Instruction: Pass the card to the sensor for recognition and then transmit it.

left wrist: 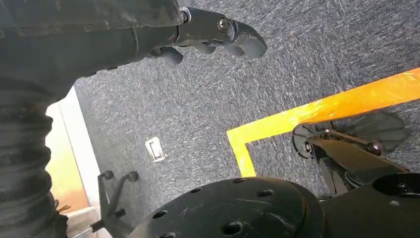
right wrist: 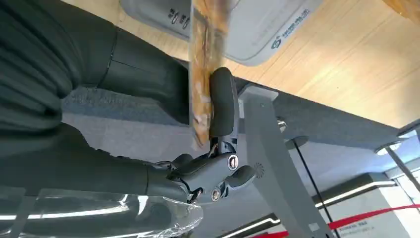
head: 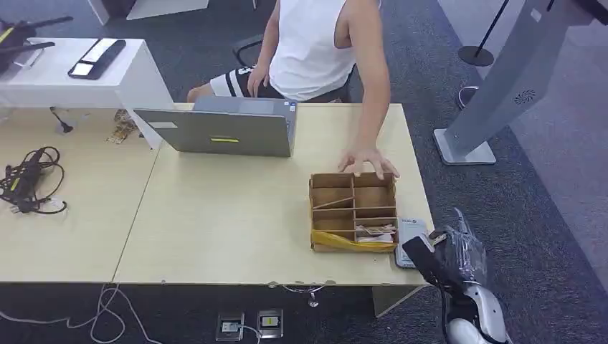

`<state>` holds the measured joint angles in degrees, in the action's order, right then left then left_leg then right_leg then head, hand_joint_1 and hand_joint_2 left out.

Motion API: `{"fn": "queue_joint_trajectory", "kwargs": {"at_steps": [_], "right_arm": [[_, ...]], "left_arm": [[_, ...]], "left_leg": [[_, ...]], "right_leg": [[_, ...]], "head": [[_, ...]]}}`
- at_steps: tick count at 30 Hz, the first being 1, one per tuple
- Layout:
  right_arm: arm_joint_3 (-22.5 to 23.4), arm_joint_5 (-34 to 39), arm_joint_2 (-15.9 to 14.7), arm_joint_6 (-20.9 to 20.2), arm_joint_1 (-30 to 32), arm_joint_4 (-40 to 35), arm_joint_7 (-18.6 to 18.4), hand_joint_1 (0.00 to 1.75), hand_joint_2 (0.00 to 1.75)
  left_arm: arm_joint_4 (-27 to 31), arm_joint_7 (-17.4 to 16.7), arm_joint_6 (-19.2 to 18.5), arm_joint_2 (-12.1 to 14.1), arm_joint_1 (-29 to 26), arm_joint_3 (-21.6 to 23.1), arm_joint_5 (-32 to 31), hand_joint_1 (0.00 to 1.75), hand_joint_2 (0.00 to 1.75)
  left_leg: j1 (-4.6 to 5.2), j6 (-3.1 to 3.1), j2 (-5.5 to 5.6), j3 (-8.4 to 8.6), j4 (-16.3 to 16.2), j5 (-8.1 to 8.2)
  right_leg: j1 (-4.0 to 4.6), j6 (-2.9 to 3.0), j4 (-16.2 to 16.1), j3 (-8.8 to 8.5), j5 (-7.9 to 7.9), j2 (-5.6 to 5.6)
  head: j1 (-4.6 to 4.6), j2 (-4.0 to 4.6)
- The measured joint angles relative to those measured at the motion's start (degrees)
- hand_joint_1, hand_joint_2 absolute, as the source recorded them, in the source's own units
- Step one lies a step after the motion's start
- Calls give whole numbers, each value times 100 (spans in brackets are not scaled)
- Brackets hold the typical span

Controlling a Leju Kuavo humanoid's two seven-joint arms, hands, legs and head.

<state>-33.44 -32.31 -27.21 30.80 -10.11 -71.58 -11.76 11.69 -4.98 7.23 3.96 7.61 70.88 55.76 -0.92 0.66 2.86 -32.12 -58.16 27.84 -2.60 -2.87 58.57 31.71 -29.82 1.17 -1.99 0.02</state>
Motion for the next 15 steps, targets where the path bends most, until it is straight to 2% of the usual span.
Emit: {"fn": "queue_joint_trajectory", "kwargs": {"at_steps": [8,15], "right_arm": [[236,-555,-66,105,-97,-184,-219,175,175],[568,-1033,-245,85,-551,-666,-433,175,175]], "left_arm": [[2,4,0,0,2,11,-37,0,175],[2,81,-2,0,5,28,-55,0,175]], "left_leg": [[1,0,-1,-1,0,0],[1,0,-3,0,0,-1]], "right_leg": [[0,0,0,1,1,1],[-1,4,1,1,6,10]], "head": [[0,0],[-2,0]]}}
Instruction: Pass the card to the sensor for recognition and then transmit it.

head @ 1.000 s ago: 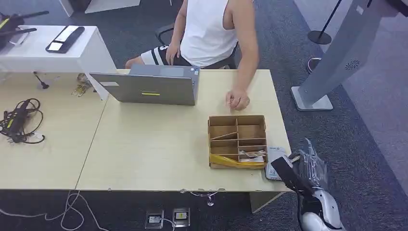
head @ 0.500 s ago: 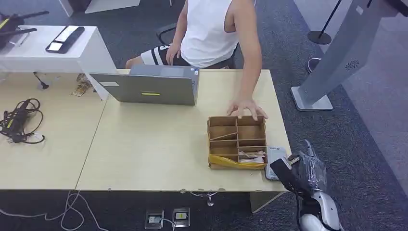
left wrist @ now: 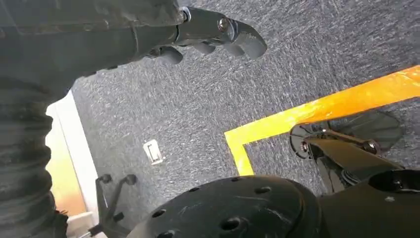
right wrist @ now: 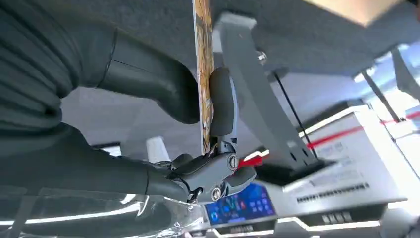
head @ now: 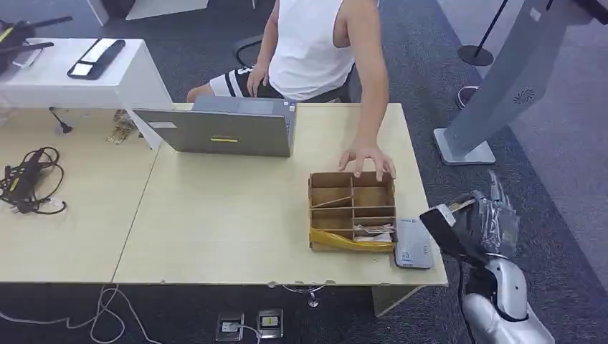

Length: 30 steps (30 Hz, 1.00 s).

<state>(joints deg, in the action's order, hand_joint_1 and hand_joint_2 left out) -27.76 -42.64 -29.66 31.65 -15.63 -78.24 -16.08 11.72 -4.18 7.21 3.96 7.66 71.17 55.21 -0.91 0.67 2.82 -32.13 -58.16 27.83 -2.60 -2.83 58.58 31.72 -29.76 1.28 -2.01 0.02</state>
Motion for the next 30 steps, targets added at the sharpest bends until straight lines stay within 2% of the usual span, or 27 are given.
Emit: {"fn": "queue_joint_trajectory", "kwargs": {"at_steps": [6,12,17,30], "right_arm": [[96,-179,-142,-240,-552,-464,-173,175,175],[-128,-140,-107,-979,-1268,-525,-182,175,175],[-544,105,22,-1383,-1922,-77,-182,175,175],[-1353,20,562,-1447,-2826,1497,-118,175,175]], "left_arm": [[0,66,0,4,0,17,-70,0,175],[0,66,0,2,7,24,-135,0,175],[0,66,0,0,15,28,-234,0,175],[0,64,0,9,35,70,-448,0,175]], "left_leg": [[0,0,1,1,0,0],[-1,0,-2,-4,0,0],[-2,1,0,-6,0,-1],[-4,1,12,-12,0,-2]], "right_leg": [[0,0,0,0,0,0],[1,0,3,1,0,2],[2,0,4,1,0,0],[4,1,6,4,0,-13]], "head": [[2,0],[2,0],[2,0],[4,0]]}}
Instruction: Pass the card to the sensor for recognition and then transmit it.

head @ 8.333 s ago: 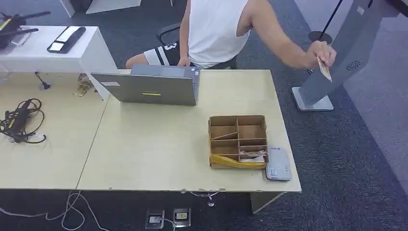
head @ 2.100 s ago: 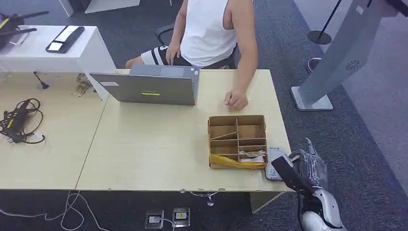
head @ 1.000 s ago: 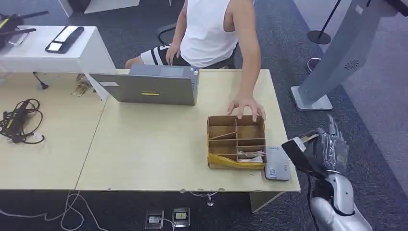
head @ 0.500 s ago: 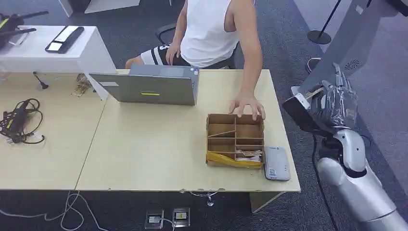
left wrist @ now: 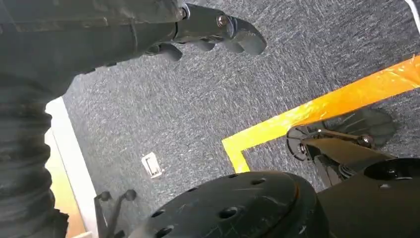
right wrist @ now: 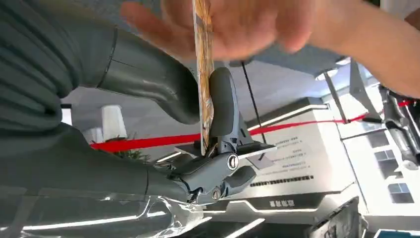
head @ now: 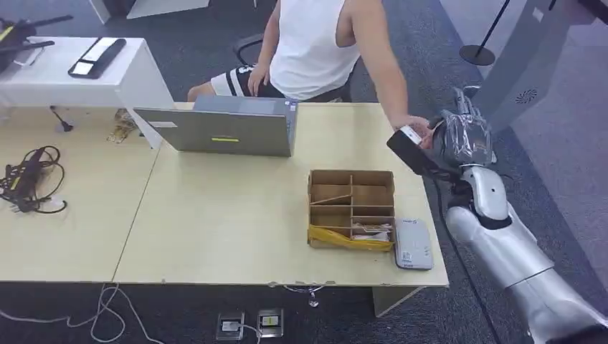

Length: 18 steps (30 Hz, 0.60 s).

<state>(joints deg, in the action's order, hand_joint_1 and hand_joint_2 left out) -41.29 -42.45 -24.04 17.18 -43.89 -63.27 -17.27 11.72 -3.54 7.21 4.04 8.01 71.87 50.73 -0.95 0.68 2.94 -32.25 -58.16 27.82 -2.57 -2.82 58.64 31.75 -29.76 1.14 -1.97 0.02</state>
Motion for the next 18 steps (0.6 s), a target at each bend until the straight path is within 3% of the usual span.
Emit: {"fn": "queue_joint_trajectory", "kwargs": {"at_steps": [8,9,10,11,12,18], "right_arm": [[-181,83,319,160,-311,835,205,175,175],[-223,85,358,175,-340,933,227,98,175],[-236,87,384,194,-365,1020,238,98,175],[-255,90,419,227,-386,1096,253,30,175],[-275,90,452,271,-406,1176,275,0,175],[-360,244,625,710,-457,1613,568,0,175]], "left_arm": [[0,0,0,2,0,0,-35,0,175],[0,0,0,2,0,0,-35,0,175],[0,0,0,2,0,0,-35,0,175],[0,0,0,2,0,0,-35,0,175],[0,0,0,2,0,0,-35,0,175],[0,0,0,2,-1,0,-20,0,175]], "left_leg": [[0,0,-1,1,0,0],[0,0,-1,2,0,0],[0,0,-1,2,0,0],[0,0,-2,3,0,0],[0,0,-2,3,0,0],[0,0,-2,3,0,0]], "right_leg": [[0,0,-1,0,0,1],[0,0,-1,0,0,1],[0,0,-1,0,0,1],[0,0,-1,0,0,2],[0,0,-1,0,0,2],[1,0,0,0,0,3]], "head": [[0,0],[-4,0],[-2,0],[-2,0],[-2,0],[-2,0]]}}
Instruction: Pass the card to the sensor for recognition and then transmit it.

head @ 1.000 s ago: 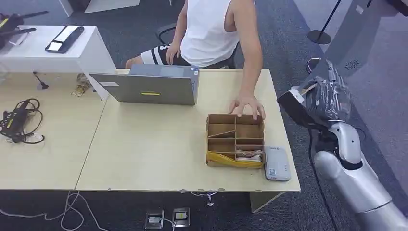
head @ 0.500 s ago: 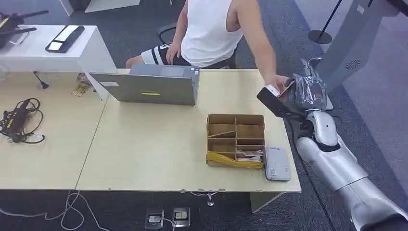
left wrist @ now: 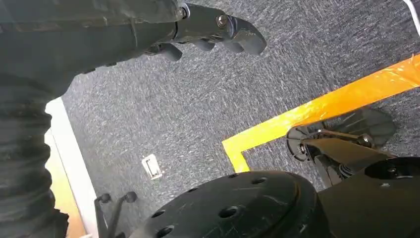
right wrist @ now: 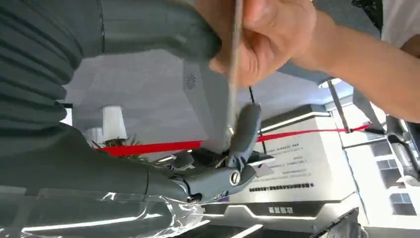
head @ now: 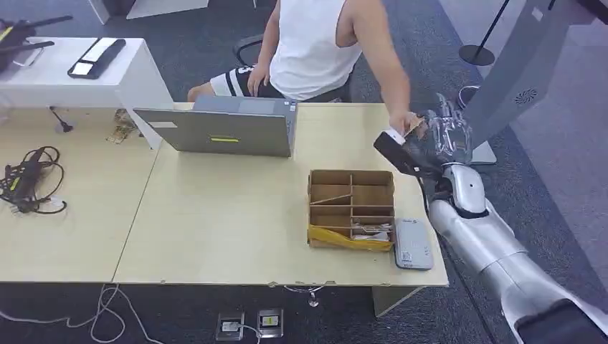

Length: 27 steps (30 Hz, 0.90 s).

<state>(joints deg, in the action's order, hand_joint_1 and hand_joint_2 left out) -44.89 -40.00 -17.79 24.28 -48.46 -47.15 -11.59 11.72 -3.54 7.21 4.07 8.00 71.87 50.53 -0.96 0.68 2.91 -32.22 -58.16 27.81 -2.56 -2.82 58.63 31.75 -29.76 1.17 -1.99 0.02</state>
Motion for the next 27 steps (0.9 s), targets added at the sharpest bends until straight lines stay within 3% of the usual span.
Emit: {"fn": "queue_joint_trajectory", "kwargs": {"at_steps": [7,11,21,27], "right_arm": [[-24,860,188,552,18,6,703,0,175],[-22,1450,216,623,269,-604,978,0,175],[-57,2073,24,160,1308,-3207,1205,0,175],[-114,1957,-190,-24,1808,-4114,1246,0,175]], "left_arm": [[0,0,0,2,-1,-2,26,0,175],[0,-4,0,2,-3,-2,28,0,175],[0,-81,0,15,-12,-4,68,0,175],[2,-101,0,13,-19,-9,72,0,175]], "left_leg": [[0,0,-1,1,0,0],[-1,0,-1,3,0,0],[-3,3,-10,7,0,3],[-3,3,-16,10,0,4]], "right_leg": [[0,0,0,0,0,3],[1,0,0,0,0,2],[3,1,-3,2,-1,13],[3,1,-8,-2,-1,20]], "head": [[0,0],[0,0],[0,0],[-2,0]]}}
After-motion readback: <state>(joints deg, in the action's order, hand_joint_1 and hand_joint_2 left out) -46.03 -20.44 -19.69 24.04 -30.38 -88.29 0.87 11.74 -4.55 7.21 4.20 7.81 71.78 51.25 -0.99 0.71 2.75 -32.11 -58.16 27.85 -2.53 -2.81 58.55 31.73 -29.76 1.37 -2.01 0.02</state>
